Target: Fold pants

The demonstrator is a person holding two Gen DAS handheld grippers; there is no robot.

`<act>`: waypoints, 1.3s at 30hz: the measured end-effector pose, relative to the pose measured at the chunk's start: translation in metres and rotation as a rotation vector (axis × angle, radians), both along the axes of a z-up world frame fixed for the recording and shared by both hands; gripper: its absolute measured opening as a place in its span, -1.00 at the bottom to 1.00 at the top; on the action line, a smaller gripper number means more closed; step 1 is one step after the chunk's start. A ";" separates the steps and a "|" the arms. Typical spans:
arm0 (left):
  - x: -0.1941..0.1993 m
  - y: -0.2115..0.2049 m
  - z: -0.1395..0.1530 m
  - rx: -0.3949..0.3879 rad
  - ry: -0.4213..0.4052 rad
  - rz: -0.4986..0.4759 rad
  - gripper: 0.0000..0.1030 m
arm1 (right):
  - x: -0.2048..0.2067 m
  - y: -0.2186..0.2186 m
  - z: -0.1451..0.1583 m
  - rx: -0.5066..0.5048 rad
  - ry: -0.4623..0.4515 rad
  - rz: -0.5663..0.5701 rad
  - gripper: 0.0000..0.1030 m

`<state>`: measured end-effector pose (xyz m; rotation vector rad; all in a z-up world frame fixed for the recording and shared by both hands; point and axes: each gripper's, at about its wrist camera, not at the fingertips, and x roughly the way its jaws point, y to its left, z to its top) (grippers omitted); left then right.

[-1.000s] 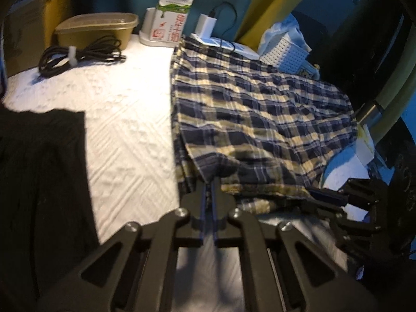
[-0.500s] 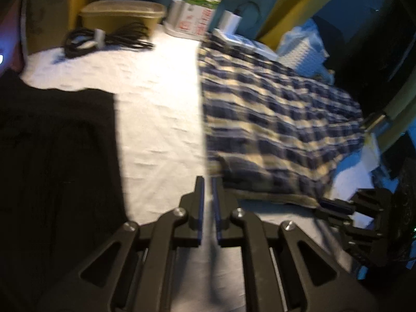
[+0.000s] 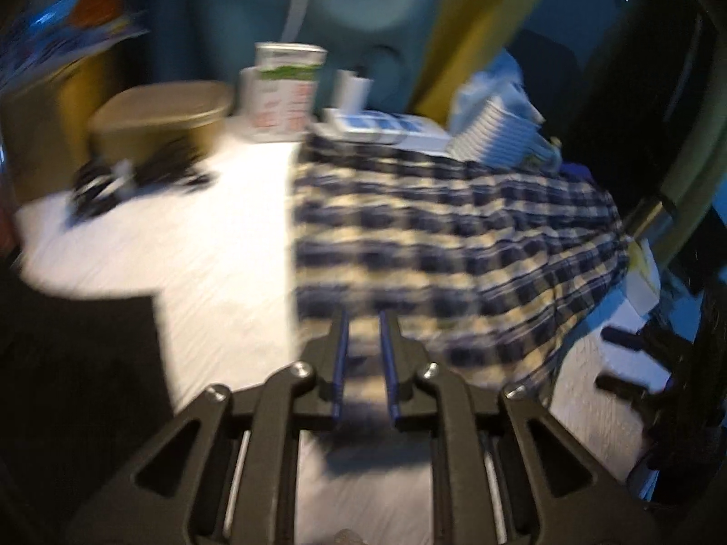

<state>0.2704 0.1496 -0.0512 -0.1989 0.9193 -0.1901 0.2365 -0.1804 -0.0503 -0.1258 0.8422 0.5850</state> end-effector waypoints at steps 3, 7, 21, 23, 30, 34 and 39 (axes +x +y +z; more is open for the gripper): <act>0.033 -0.029 -0.010 0.021 0.048 -0.052 -0.69 | 0.015 -0.038 0.001 0.024 -0.017 -0.132 0.35; 0.054 -0.052 -0.024 0.048 0.094 -0.098 -0.69 | 0.030 -0.068 0.005 0.031 -0.048 -0.212 0.35; 0.067 -0.061 -0.043 0.199 0.173 -0.078 -0.69 | 0.070 -0.056 -0.041 -0.185 -0.007 -0.120 0.35; 0.067 -0.073 -0.036 0.191 0.157 -0.101 -0.69 | 0.060 -0.070 -0.041 -0.167 -0.001 -0.135 0.35; 0.068 -0.160 -0.018 0.096 0.107 -0.320 -0.69 | 0.027 -0.125 -0.030 -0.086 -0.001 -0.320 0.35; 0.075 -0.195 -0.042 0.149 0.145 -0.362 -0.69 | 0.017 -0.152 -0.029 -0.030 0.003 -0.415 0.35; 0.075 -0.192 -0.041 0.156 0.147 -0.354 -0.68 | 0.025 -0.166 -0.031 0.042 0.031 -0.470 0.36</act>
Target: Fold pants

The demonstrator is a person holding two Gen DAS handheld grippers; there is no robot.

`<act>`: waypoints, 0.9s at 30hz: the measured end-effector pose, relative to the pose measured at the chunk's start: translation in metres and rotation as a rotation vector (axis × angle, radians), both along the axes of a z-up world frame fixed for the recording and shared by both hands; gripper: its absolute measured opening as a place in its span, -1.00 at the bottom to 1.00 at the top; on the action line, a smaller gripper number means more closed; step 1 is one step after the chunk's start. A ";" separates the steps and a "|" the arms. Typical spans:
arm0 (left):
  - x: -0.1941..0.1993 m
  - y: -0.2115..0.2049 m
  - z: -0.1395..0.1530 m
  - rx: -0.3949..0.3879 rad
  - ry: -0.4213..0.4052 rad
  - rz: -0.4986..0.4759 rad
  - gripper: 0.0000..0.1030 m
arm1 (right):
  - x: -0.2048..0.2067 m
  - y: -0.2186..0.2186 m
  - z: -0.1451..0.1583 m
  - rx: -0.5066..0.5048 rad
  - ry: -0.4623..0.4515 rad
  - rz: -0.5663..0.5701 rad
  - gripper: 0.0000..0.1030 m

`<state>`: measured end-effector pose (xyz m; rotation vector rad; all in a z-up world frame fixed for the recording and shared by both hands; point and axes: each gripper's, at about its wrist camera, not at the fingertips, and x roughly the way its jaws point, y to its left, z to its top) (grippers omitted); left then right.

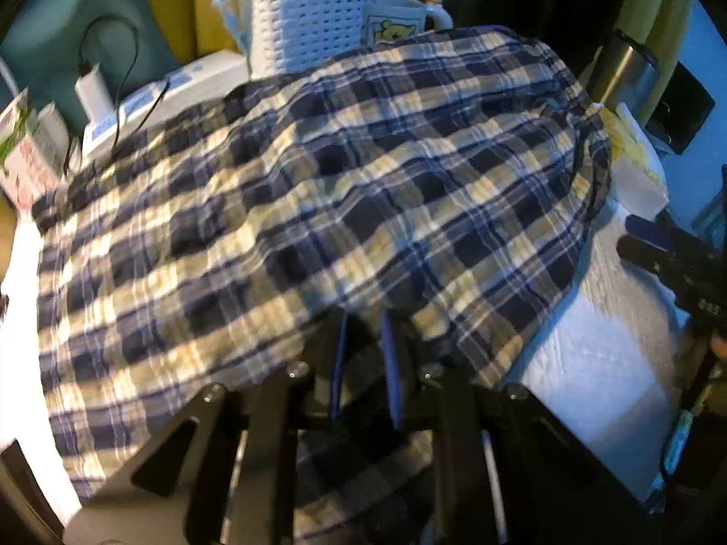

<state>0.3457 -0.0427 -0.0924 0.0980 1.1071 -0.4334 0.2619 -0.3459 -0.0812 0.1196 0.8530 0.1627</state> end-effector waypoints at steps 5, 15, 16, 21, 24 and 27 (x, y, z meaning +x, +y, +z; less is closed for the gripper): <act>-0.019 0.049 0.008 -0.034 -0.003 0.101 -0.68 | 0.020 0.001 -0.004 0.099 0.007 -0.001 0.41; -0.063 0.177 0.019 -0.085 -0.081 0.428 -0.61 | 0.074 -0.018 -0.009 0.398 -0.016 -0.193 0.55; -0.066 0.187 0.019 -0.093 -0.090 0.453 -0.59 | 0.076 -0.019 -0.010 0.424 -0.025 -0.217 0.55; -0.083 0.216 0.022 -0.126 -0.119 0.511 -0.24 | 0.083 -0.015 -0.016 0.472 -0.019 -0.233 -0.73; -0.087 0.220 0.024 -0.140 -0.133 0.503 -0.21 | 0.074 -0.010 0.005 0.441 -0.091 -0.238 -0.78; -0.092 0.227 0.026 -0.160 -0.147 0.490 -0.20 | 0.065 0.006 0.039 0.363 -0.183 -0.230 -0.80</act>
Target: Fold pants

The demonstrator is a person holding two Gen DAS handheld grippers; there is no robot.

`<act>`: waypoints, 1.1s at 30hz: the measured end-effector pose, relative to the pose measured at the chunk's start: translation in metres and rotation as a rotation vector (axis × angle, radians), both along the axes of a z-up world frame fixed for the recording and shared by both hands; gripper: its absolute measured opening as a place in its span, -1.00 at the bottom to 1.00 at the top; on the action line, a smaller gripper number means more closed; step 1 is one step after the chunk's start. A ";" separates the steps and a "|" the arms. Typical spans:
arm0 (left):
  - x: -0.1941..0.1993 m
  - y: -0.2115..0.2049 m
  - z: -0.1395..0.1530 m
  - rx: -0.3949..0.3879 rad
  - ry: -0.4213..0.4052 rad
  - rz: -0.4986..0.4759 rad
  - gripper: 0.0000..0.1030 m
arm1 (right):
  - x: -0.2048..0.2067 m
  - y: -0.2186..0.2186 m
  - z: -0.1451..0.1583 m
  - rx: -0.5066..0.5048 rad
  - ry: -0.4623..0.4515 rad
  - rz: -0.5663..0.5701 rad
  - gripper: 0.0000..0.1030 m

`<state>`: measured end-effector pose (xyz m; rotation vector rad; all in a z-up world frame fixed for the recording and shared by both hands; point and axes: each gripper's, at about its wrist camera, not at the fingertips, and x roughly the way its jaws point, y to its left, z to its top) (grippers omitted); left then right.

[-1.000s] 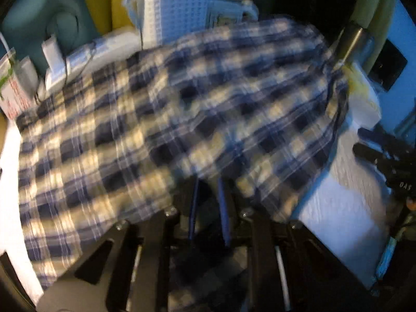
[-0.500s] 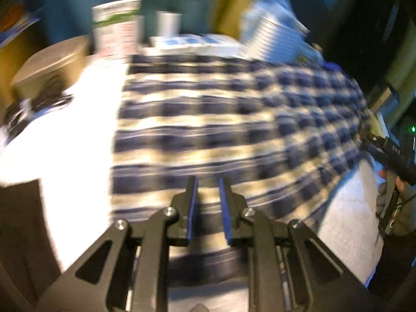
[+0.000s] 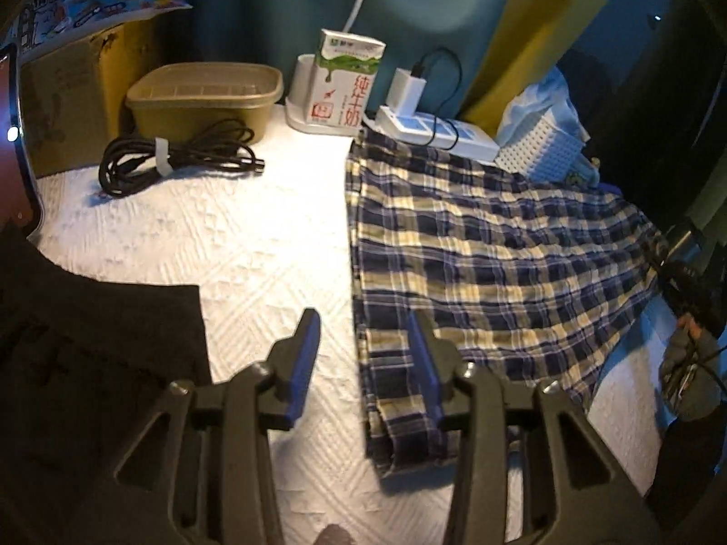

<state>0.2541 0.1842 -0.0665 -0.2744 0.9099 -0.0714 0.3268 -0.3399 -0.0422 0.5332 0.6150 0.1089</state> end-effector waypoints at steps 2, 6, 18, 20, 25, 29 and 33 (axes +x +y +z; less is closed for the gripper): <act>0.001 0.002 0.001 -0.012 -0.011 -0.005 -0.20 | -0.003 0.017 0.025 -0.067 -0.051 0.015 -0.80; -0.003 0.010 0.004 -0.035 -0.034 -0.008 -0.19 | -0.006 0.065 0.066 -0.194 -0.136 0.087 -0.80; -0.021 0.053 0.008 -0.068 -0.064 0.030 -0.18 | -0.002 0.307 0.041 -0.528 -0.113 0.639 -0.80; -0.023 0.057 0.006 -0.066 -0.056 0.035 -0.18 | -0.004 0.343 0.007 -0.611 -0.009 0.779 -0.68; -0.023 0.060 0.003 -0.052 -0.038 0.027 -0.17 | -0.030 0.367 -0.028 -0.637 0.050 0.935 0.49; -0.015 0.052 0.009 -0.056 -0.055 0.002 -0.17 | -0.037 0.337 -0.011 -0.607 0.014 0.896 0.49; 0.005 0.029 0.023 -0.062 -0.093 -0.067 -0.16 | -0.030 0.296 0.004 -0.588 -0.014 0.813 0.49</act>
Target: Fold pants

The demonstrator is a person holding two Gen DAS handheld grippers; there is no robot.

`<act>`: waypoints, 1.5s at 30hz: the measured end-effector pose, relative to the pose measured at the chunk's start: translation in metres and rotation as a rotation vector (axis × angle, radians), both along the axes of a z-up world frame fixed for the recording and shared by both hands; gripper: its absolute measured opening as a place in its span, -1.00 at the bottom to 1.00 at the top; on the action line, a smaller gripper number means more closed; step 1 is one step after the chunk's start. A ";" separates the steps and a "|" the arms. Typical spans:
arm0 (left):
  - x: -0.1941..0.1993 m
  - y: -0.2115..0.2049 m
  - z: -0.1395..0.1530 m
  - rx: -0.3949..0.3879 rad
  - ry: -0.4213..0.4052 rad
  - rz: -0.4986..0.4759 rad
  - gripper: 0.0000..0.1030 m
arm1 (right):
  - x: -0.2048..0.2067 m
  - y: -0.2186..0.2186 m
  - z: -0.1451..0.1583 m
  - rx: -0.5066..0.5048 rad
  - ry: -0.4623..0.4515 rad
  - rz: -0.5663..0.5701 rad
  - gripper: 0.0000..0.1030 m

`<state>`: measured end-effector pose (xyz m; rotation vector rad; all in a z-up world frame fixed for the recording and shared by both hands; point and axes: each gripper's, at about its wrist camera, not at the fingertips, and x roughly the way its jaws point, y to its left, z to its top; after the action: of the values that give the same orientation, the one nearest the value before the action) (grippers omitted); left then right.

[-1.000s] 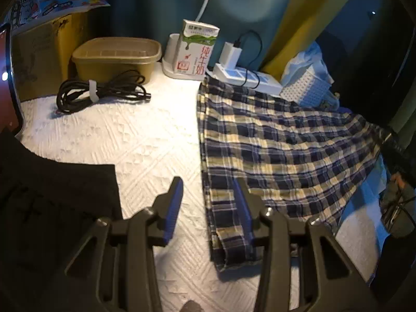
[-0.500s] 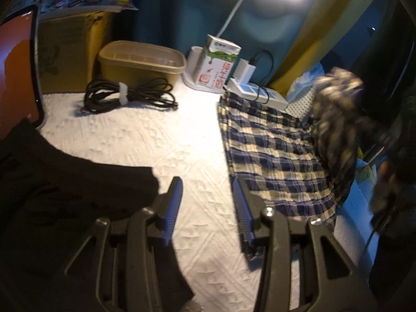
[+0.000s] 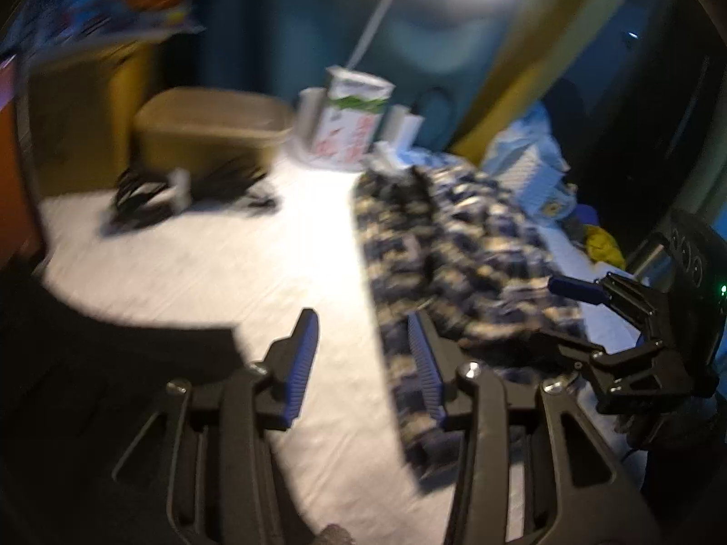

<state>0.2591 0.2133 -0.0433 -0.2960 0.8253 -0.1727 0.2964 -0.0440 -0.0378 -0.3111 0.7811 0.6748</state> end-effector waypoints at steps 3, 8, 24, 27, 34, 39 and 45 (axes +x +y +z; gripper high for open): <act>0.023 -0.022 0.007 -0.006 -0.019 -0.052 -0.15 | 0.010 -0.024 0.005 0.013 -0.014 -0.063 0.49; 0.067 -0.054 0.004 -0.021 -0.004 -0.120 -0.12 | 0.031 -0.062 0.001 0.034 -0.013 -0.150 0.49; 0.122 -0.035 -0.047 0.102 0.149 0.006 0.15 | 0.111 -0.053 -0.037 -0.045 0.011 -0.074 0.24; 0.113 -0.029 -0.026 0.103 0.123 0.006 0.15 | 0.108 -0.054 -0.029 -0.032 -0.015 -0.054 0.24; 0.131 -0.053 0.028 0.162 -0.022 -0.100 0.15 | 0.122 -0.053 -0.001 -0.027 -0.088 0.000 -0.53; 0.181 -0.045 -0.019 0.177 0.119 -0.045 0.15 | 0.159 -0.046 -0.022 -0.008 -0.007 -0.007 -0.62; 0.186 -0.033 -0.051 0.200 0.124 -0.054 0.18 | 0.186 -0.038 -0.048 -0.001 0.048 -0.033 -0.64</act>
<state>0.4451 0.1806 -0.0939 -0.0974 0.9666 -0.1218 0.4823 -0.0817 -0.0860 -0.2833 0.8304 0.6531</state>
